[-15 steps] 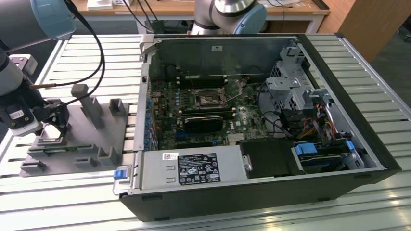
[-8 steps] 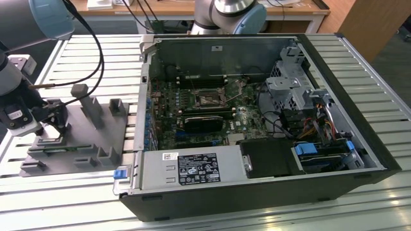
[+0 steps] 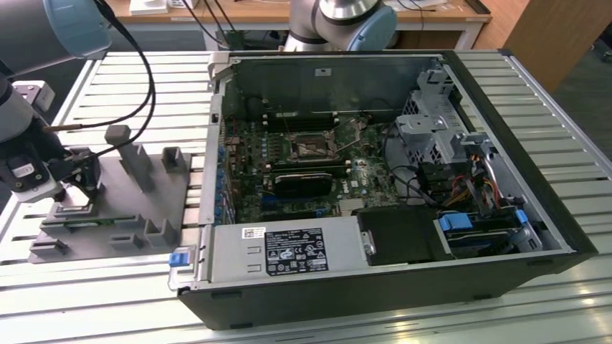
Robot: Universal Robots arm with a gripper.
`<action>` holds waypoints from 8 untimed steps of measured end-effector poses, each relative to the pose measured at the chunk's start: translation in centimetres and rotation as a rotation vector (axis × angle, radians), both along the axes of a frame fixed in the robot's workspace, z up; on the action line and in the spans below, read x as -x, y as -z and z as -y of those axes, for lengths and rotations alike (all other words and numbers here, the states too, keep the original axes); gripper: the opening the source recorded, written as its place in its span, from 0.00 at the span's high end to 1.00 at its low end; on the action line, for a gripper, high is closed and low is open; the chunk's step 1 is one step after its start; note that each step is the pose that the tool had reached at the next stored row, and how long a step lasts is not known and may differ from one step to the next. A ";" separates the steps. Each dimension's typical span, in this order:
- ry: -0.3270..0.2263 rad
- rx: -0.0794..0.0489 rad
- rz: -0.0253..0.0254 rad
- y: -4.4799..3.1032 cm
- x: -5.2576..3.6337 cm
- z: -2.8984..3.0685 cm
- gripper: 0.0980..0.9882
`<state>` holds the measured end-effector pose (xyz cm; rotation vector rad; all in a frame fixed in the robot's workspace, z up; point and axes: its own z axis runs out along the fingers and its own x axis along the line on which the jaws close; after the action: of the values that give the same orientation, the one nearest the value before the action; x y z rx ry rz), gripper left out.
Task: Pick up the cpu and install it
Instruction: 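Pick up the cpu and move it towards the insertion slot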
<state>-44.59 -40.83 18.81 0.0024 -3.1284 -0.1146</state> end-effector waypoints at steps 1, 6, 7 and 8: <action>0.000 0.000 -0.0008 -0.29 0.01 0.00 0.51; 0.000 0.001 -0.0009 -1.67 0.01 0.01 0.51; 0.000 0.000 -0.0009 -1.97 0.01 0.01 0.51; 0.000 0.000 -0.0008 -2.29 0.01 0.01 0.51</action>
<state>-44.60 -40.84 21.10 0.0023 -3.1276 -0.1138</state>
